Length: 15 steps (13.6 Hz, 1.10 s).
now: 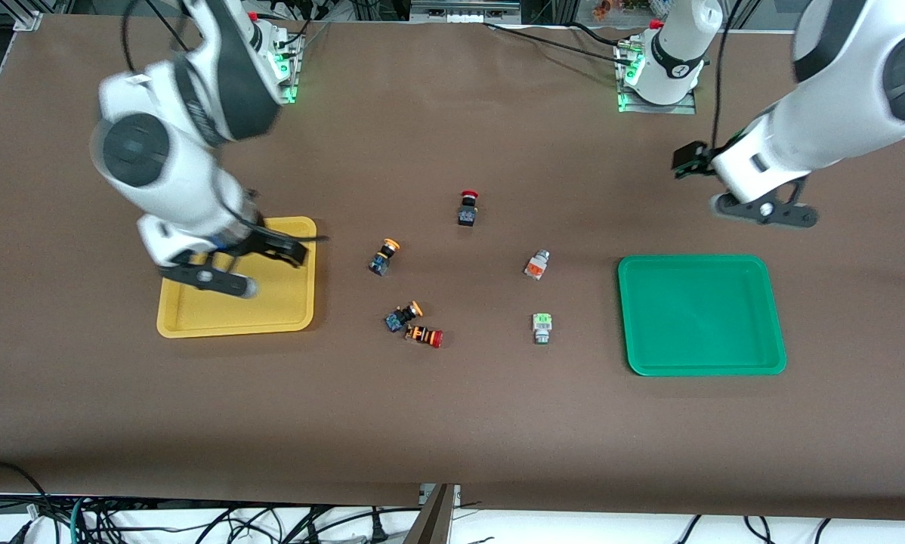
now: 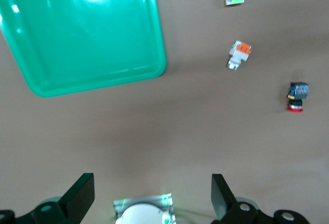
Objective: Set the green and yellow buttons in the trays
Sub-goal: 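Move the right gripper toward the blue button while the left gripper reaches the buttons, then grasp the blue button with the right gripper while the left gripper reaches the orange-label button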
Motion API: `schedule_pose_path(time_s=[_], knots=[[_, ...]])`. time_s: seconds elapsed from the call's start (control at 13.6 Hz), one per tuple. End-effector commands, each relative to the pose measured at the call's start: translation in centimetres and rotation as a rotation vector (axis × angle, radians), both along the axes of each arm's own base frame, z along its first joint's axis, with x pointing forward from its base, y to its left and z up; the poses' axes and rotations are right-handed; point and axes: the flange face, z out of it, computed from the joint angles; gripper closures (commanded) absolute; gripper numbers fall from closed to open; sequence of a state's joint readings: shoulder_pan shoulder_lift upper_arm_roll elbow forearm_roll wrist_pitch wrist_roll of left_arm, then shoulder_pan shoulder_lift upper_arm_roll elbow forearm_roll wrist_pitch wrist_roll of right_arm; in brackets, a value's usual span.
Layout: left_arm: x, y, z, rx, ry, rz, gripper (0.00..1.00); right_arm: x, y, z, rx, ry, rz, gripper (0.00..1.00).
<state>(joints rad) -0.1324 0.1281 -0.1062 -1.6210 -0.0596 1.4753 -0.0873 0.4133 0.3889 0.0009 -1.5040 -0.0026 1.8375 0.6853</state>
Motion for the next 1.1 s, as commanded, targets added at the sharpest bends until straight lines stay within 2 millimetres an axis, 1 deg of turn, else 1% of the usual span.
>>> schedule_pose_path(time_s=[0.0, 0.22, 0.29, 0.44, 0.51, 0.59, 0.66, 0.73, 0.88, 1.03], knots=[[2.7, -0.6, -4.8, -0.030, -0.004, 0.016, 0.00, 0.1, 3.7, -3.0, -0.003, -0.017, -0.081, 0.01], [4.1, -3.5, -9.8, -0.054, -0.036, 0.009, 0.00, -0.8, 8.0, -7.4, -0.007, -0.022, -0.149, 0.01], [4.3, -4.8, -12.0, -0.064, -0.047, -0.002, 0.00, -1.5, 9.3, -9.1, -0.019, -0.010, -0.161, 0.01], [4.6, -6.5, -15.7, -0.088, -0.094, -0.005, 0.00, -2.1, 10.5, -11.5, -0.039, 0.005, -0.204, 0.01], [4.4, -7.6, -17.3, -0.094, -0.107, 0.010, 0.00, -2.2, 10.5, -12.5, -0.039, 0.004, -0.214, 0.01], [3.7, -9.1, -19.0, -0.091, -0.103, 0.026, 0.00, -2.5, 10.2, -13.9, -0.034, -0.002, -0.220, 0.01], [2.8, -11.4, -20.9, -0.082, -0.115, 0.028, 0.00, -3.0, 10.0, -15.3, -0.021, -0.013, -0.225, 0.01], [2.0, -12.9, -22.8, -0.083, -0.136, 0.038, 0.00, -3.4, 9.8, -16.4, -0.012, -0.025, -0.237, 0.01], [1.6, -13.4, -25.9, -0.090, -0.160, 0.045, 0.00, -4.1, 9.4, -18.1, -0.004, -0.037, -0.265, 0.01], [1.2, -14.2, -28.4, -0.105, -0.188, 0.042, 0.00, -5.0, 8.8, -19.4, 0.010, -0.049, -0.276, 0.01]])
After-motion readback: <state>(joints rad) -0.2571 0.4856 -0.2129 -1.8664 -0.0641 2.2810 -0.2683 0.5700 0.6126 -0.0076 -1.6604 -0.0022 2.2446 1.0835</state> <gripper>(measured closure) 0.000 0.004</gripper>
